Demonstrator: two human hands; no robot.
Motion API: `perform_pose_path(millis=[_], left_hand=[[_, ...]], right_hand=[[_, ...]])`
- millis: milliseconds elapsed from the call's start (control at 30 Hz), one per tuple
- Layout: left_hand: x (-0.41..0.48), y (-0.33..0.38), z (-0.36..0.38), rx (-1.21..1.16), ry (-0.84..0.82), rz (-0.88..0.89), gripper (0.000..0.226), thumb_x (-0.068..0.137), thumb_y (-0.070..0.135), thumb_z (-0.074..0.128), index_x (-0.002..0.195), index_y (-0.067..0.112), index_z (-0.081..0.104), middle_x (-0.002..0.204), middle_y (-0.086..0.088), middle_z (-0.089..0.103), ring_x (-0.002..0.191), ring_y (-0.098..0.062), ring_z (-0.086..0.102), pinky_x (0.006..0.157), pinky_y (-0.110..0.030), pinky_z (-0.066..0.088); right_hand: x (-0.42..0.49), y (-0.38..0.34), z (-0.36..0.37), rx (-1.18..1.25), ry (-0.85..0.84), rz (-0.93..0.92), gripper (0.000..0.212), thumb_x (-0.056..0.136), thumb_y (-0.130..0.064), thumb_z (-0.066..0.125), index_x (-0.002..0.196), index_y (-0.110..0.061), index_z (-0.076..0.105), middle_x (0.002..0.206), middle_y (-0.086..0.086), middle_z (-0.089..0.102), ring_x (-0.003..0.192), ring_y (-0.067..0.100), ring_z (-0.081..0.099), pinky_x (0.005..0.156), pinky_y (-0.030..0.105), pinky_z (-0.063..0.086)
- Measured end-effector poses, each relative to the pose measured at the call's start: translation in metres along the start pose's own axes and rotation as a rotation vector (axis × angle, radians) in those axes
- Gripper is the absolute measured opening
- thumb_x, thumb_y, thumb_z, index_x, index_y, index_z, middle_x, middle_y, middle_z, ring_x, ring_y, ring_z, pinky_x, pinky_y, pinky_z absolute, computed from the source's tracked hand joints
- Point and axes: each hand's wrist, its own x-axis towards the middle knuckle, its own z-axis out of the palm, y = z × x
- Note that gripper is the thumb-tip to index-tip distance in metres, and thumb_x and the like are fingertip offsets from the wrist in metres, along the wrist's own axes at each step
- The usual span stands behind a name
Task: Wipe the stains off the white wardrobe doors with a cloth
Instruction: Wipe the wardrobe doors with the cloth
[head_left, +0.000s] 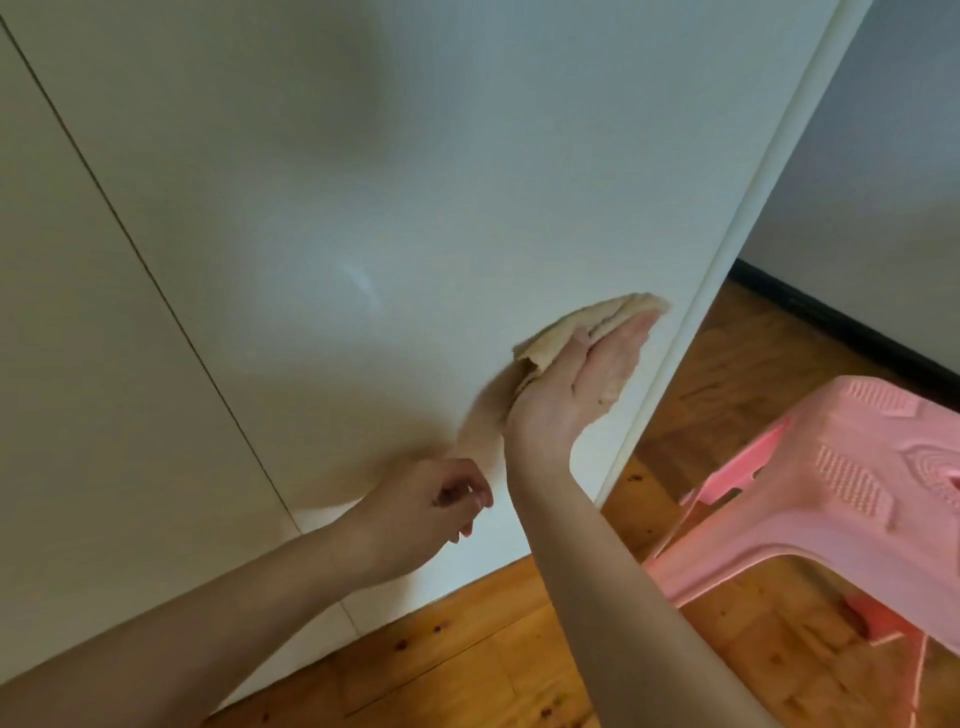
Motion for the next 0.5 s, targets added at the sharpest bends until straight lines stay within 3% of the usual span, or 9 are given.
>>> perform_pose_path(millis=[133,233,367,500], left_hand=[[-0.019,0.005,-0.022,-0.040,-0.021,-0.005,0.029,0.104,0.015,0.052,0.084,0.026,0.069,0.071,0.004,0.069,0.065,-0.002,0.061,0.062,-0.017,0.048],[-0.046,-0.013,-0.041,-0.037,-0.014,-0.057,0.024,0.102,0.015,0.055,0.086,0.021,0.071,0.069,0.002,0.069,0.063,-0.004,0.059,0.064,-0.020,0.049],[-0.081,-0.043,-0.056,-0.047,-0.004,-0.133,0.023,0.103,0.015,0.056,0.087,0.020,0.072,0.070,0.000,0.069,0.064,-0.007,0.061,0.064,-0.025,0.052],[-0.110,-0.061,-0.069,-0.021,0.021,-0.228,0.022,0.104,0.018,0.056,0.089,0.018,0.073,0.074,0.000,0.072,0.067,-0.010,0.065,0.065,-0.024,0.053]], right_hand=[[-0.022,-0.031,0.017,-0.134,-0.269,-0.590,0.064,0.106,-0.020,0.032,0.161,-0.017,0.000,0.172,0.004,-0.001,0.159,0.019,-0.014,0.129,0.047,-0.007],[-0.035,-0.028,0.027,-0.274,-0.353,-0.957,0.057,0.103,-0.019,0.035,0.157,-0.011,0.020,0.167,0.004,0.015,0.159,0.017,-0.008,0.128,0.049,-0.001],[-0.047,-0.023,0.031,-0.352,-0.387,-1.267,0.061,0.099,-0.012,0.042,0.159,-0.016,0.029,0.165,0.000,0.026,0.160,0.019,0.003,0.129,0.044,0.003],[-0.050,-0.013,0.032,-0.401,-0.404,-1.417,0.069,0.100,-0.014,0.042,0.164,-0.020,0.018,0.173,-0.006,0.011,0.160,0.020,0.008,0.130,0.043,0.003]])
